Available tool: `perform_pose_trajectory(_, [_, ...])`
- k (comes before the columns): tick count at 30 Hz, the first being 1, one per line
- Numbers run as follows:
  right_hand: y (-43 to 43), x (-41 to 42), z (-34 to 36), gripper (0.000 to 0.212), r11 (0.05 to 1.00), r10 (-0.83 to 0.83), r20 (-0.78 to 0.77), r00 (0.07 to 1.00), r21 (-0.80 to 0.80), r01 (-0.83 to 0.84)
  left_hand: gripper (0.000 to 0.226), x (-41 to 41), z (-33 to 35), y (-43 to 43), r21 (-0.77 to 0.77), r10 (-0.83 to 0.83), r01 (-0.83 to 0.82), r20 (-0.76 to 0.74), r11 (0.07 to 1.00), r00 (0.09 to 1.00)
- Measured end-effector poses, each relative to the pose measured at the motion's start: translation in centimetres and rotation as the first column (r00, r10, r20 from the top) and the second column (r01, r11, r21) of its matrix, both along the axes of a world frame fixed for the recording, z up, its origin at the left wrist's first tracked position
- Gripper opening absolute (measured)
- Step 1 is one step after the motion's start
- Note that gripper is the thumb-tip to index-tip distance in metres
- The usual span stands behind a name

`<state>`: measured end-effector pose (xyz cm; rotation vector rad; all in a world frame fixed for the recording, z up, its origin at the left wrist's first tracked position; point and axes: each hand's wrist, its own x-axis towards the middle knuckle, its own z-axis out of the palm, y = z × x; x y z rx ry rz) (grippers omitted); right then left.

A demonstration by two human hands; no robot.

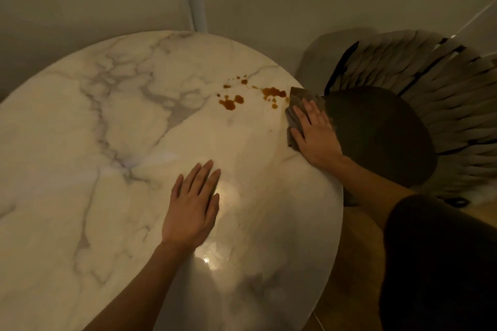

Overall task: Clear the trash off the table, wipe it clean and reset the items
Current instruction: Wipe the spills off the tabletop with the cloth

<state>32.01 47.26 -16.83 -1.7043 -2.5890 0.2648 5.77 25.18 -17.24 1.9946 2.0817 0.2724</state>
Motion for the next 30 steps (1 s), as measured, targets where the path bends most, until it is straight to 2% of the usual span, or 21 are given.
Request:
perform_pose_trajectory(4, [-1.8, -2.0, 0.5, 0.06, 0.999, 0.032, 0.002, 0.999, -0.027, -0.032, 0.054, -0.1, -0.2, 0.0, 0.007, 0.001, -0.001, -0.004, 1.0, 1.0])
perform_pose_trajectory(7, [-8.7, -4.1, 0.3, 0.062, 0.967, 0.233, -0.074, 0.97, -0.089, -0.24, 0.054, -0.2, -0.3, -0.1, 0.001, 0.008, -0.008, -0.017, 1.0, 1.0])
perform_pose_trajectory(10, [-17.2, -5.7, -0.5, 0.06, 0.893, 0.433, -0.176, 0.884, -0.052, -0.448, 0.054, -0.1, -0.4, 0.3, 0.002, 0.008, -0.008, -0.003, 1.0, 1.0])
perform_pose_trajectory(13, [-23.0, -5.5, 0.2, 0.06, 0.875, 0.465, -0.183, 0.866, -0.055, -0.481, 0.054, 0.3, 0.3, 0.7, -0.027, 0.004, -0.003, 0.052, 1.0, 0.999])
perform_pose_trajectory(14, [-23.7, -5.4, 0.9, 0.061, 0.871, 0.437, -0.25, 0.864, -0.121, -0.476, 0.053, 0.4, 0.9, 0.6, -0.039, 0.014, -0.011, 0.076, 0.999, 0.997])
perform_pose_trajectory(15, [-24.1, -5.3, 1.6, 0.061, 0.863, 0.344, -0.391, 0.854, -0.228, -0.452, 0.052, 0.6, 1.5, 0.5, -0.044, 0.033, -0.028, 0.116, 0.999, 0.993])
perform_pose_trajectory(16, [-23.9, -5.3, 2.5, 0.058, 0.834, 0.152, -0.526, 0.837, -0.387, -0.395, 0.051, 0.7, 2.3, 0.4, -0.047, 0.06, -0.052, 0.181, 0.998, 0.982])
perform_pose_trajectory(17, [-23.6, -5.4, 3.7, 0.05, 0.807, -0.066, -0.622, 0.78, -0.493, -0.325, 0.047, 1.1, 3.3, 0.3, -0.06, 0.111, -0.097, 0.282, 0.993, 0.953])
perform_pose_trajectory(18, [-23.0, -5.4, 4.8, 0.041, 0.812, -0.255, -0.659, 0.707, -0.544, -0.214, 0.041, 1.8, 4.6, -0.1, -0.104, 0.191, -0.163, 0.406, 0.981, 0.894])
perform_pose_trajectory(20, [-21.4, -5.4, 6.9, 0.029, 0.79, -0.502, -0.654, 0.566, -0.613, -0.007, 0.032, 3.5, 7.2, -1.5, -0.257, 0.341, -0.231, 0.579, 0.938, 0.741])
perform_pose_trajectory(22, [-20.5, -5.3, 9.1, 0.025, 0.704, -0.62, -0.606, 0.499, -0.71, 0.013, 0.033, 4.8, 9.3, -3.8, -0.353, 0.379, -0.185, 0.631, 0.917, 0.677])
perform_pose_trajectory(24, [-20.6, -5.4, 10.7, 0.026, 0.627, -0.676, -0.564, 0.475, -0.778, -0.032, 0.033, 5.3, 10.8, -6.0, -0.391, 0.407, -0.164, 0.694, 0.906, 0.594])
perform_pose_trajectory(27, [-21.7, -5.7, 12.8, 0.025, 0.569, -0.731, -0.569, 0.377, -0.813, -0.124, 0.021, 4.8, 12.9, -8.0, -0.455, 0.518, -0.247, 0.77, 0.855, 0.373])
perform_pose_trajectory(29, [-21.7, -5.9, 14.3, 0.02, 0.525, -0.766, -0.563, 0.31, -0.827, -0.202, 0.013, 4.0, 14.5, -8.1, -0.415, 0.499, -0.287, 0.784, 0.863, 0.369])
perform_pose_trajectory(30, [-21.5, -5.9, 15.1, 0.021, 0.493, -0.772, -0.549, 0.32, -0.836, -0.242, 0.013, 3.4, 15.5, -7.9, -0.398, 0.487, -0.292, 0.791, 0.87, 0.371])
